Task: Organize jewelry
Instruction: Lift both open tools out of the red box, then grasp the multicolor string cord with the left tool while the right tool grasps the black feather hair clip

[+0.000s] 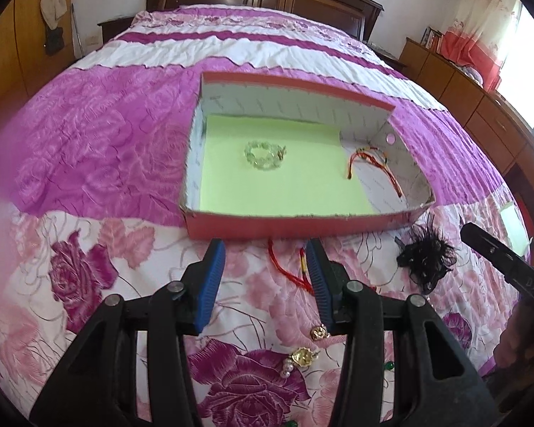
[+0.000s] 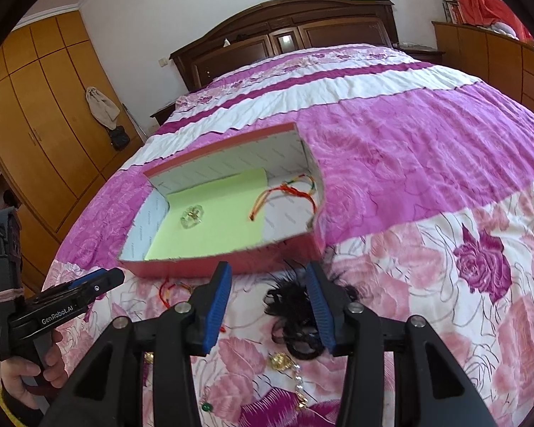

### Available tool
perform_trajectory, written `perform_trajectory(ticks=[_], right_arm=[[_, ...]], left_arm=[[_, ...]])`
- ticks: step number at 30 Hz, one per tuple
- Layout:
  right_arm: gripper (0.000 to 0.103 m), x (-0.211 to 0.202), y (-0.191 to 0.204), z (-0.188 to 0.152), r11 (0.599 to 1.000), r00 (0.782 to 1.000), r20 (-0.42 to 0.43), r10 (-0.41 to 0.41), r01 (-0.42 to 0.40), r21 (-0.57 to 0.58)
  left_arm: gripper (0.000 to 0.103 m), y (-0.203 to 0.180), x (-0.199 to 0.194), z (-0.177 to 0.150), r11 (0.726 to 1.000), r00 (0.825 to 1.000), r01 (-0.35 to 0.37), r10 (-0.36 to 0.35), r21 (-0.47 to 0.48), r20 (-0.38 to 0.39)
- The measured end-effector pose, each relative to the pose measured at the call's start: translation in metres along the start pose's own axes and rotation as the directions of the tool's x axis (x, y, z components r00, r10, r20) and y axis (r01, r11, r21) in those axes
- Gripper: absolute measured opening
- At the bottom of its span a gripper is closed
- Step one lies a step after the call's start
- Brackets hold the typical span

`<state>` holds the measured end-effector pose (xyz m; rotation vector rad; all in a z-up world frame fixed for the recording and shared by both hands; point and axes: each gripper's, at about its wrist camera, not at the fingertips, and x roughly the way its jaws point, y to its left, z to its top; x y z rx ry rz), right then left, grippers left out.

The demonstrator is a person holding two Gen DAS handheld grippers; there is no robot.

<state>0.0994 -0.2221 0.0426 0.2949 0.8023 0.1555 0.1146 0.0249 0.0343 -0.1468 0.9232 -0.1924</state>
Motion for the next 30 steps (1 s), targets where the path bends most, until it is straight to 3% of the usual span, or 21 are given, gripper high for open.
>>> perform_trajectory(ticks=[23, 26, 30], right_arm=[[0.052, 0.033, -0.039, -0.030, 0.998, 0.992, -0.119, -0.039, 0.046, 0.053], [0.054, 0.039, -0.039, -0.029, 0.998, 0.991, -0.129, -0.023, 0.030, 0.055], [0.055, 0.047, -0.036, -0.029, 0.998, 0.988, -0.151, -0.001, 0.009, 0.057]], left_arm=[[0.037, -0.023, 0.053, -0.030, 0.999, 0.993, 0.041, -0.041, 0.003, -0.112], [0.029, -0.022, 0.054, -0.030, 0.999, 0.994, 0.036, -0.035, 0.006, -0.103], [0.007, -0.019, 0.059, -0.030, 0.999, 0.994, 0.041, -0.042, -0.004, -0.101]])
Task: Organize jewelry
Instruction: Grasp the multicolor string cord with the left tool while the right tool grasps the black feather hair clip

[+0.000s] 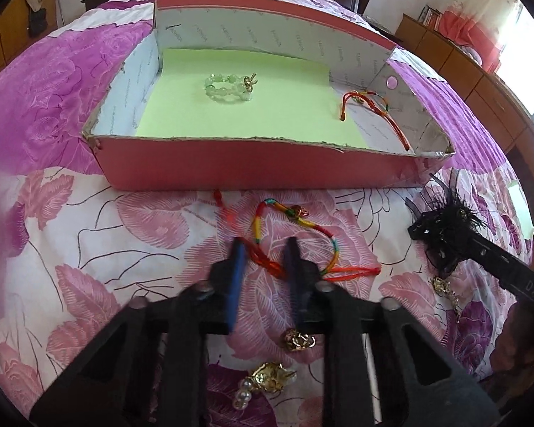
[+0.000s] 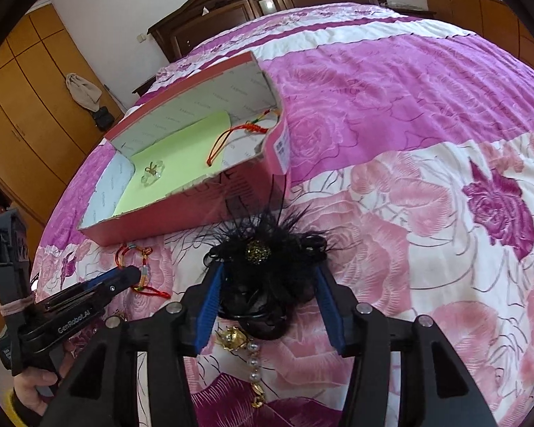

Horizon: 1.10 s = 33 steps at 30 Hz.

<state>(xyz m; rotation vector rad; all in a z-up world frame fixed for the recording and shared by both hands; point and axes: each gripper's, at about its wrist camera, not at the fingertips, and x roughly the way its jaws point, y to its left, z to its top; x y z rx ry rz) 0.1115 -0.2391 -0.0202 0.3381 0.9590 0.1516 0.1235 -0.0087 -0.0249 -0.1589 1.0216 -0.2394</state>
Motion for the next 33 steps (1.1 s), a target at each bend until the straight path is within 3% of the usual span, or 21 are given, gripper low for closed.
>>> perform_trajectory(ticks=[8, 10, 12, 33], right_arm=[[0.056, 0.014, 0.004, 0.001, 1.000, 1.000, -0.027, -0.002, 0.002, -0.012], [0.043, 0.013, 0.004, 0.000, 1.000, 1.000, -0.018, -0.011, 0.011, -0.019], [0.038, 0.012, 0.005, 0.000, 1.000, 1.000, -0.009, -0.005, 0.004, -0.030], [0.038, -0.052, 0.025, -0.002, 0.996, 0.987, 0.158, 0.023, -0.010, -0.085]], left_arm=[[0.000, 0.000, -0.004, -0.001, 0.999, 0.999, 0.036, -0.036, -0.002, 0.012], [0.000, 0.000, -0.008, -0.002, 0.999, 0.999, 0.042, -0.042, -0.001, 0.017], [0.000, -0.001, -0.013, -0.003, 0.999, 0.998, 0.049, -0.049, 0.002, 0.025], [0.000, -0.013, -0.078, 0.000, 0.997, 0.981, 0.049, -0.058, 0.055, 0.184]])
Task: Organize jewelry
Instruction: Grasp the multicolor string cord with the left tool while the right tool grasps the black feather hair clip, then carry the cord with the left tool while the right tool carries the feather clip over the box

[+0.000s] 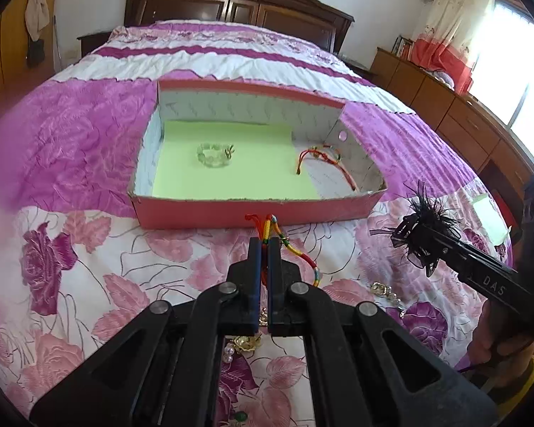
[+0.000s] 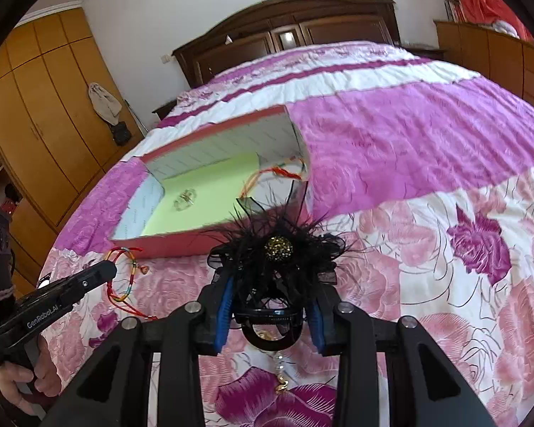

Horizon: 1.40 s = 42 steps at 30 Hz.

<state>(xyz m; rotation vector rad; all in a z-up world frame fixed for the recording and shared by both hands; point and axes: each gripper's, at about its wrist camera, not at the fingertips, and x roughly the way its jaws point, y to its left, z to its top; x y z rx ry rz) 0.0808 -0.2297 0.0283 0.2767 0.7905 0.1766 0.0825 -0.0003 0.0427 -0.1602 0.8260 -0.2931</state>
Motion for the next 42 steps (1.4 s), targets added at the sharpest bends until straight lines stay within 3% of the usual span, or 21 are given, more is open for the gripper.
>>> perform_trajectory(ticks=[17, 42], right_arm=[[0.038, -0.036, 0.039, 0.006, 0.995, 0.995, 0.093, 0.047, -0.039, -0.090], [0.038, -0.041, 0.059, 0.027, 0.990, 0.984, 0.157, 0.084, -0.065, -0.123]], left_arm=[[0.000, -0.004, -0.037, 0.010, 1.000, 0.994, -0.010, 0.008, 0.019, 0.113], [0.000, 0.001, -0.041, 0.038, 0.997, 0.979, -0.052, 0.041, 0.049, 0.199]])
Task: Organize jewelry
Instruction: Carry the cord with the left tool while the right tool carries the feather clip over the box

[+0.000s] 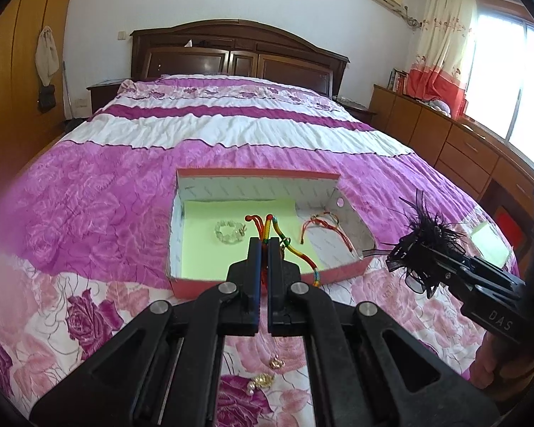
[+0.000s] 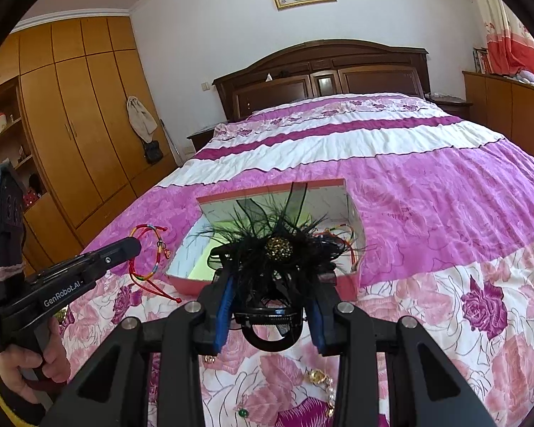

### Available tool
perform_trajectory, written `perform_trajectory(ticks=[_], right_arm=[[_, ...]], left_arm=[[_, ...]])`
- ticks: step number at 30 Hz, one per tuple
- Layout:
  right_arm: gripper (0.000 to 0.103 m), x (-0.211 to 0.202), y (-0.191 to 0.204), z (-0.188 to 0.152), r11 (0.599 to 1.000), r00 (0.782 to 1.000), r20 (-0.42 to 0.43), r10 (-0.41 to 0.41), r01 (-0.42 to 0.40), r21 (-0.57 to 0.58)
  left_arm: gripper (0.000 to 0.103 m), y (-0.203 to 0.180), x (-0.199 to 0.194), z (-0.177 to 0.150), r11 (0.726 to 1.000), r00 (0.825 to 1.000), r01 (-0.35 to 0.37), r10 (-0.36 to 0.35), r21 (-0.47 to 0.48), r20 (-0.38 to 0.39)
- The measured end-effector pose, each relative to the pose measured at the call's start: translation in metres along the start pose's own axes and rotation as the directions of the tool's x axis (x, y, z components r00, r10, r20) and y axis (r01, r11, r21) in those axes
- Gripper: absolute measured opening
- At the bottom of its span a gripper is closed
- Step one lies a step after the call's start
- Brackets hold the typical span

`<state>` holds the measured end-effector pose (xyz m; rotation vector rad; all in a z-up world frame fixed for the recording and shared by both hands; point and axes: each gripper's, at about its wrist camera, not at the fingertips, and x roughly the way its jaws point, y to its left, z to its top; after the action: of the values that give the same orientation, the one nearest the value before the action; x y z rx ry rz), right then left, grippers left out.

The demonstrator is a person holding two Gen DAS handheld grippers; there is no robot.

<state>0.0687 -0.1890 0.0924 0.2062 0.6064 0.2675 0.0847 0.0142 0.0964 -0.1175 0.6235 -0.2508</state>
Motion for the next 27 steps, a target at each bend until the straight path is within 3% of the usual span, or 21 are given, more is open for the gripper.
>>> perform_trajectory(ticks=[14, 27], right_arm=[[0.038, 0.028, -0.010, 0.027, 1.000, 0.999, 0.041, 0.011, -0.012, 0.017], [0.038, 0.080, -0.024, 0.043, 0.999, 1.000, 0.021, 0.004, -0.005, 0.048]], left_arm=[[0.000, 0.008, 0.030, 0.024, 0.998, 0.998, -0.049, 0.048, 0.026, 0.038], [0.000, 0.015, 0.084, 0.029, 0.996, 0.997, -0.075, 0.075, 0.042, -0.010]])
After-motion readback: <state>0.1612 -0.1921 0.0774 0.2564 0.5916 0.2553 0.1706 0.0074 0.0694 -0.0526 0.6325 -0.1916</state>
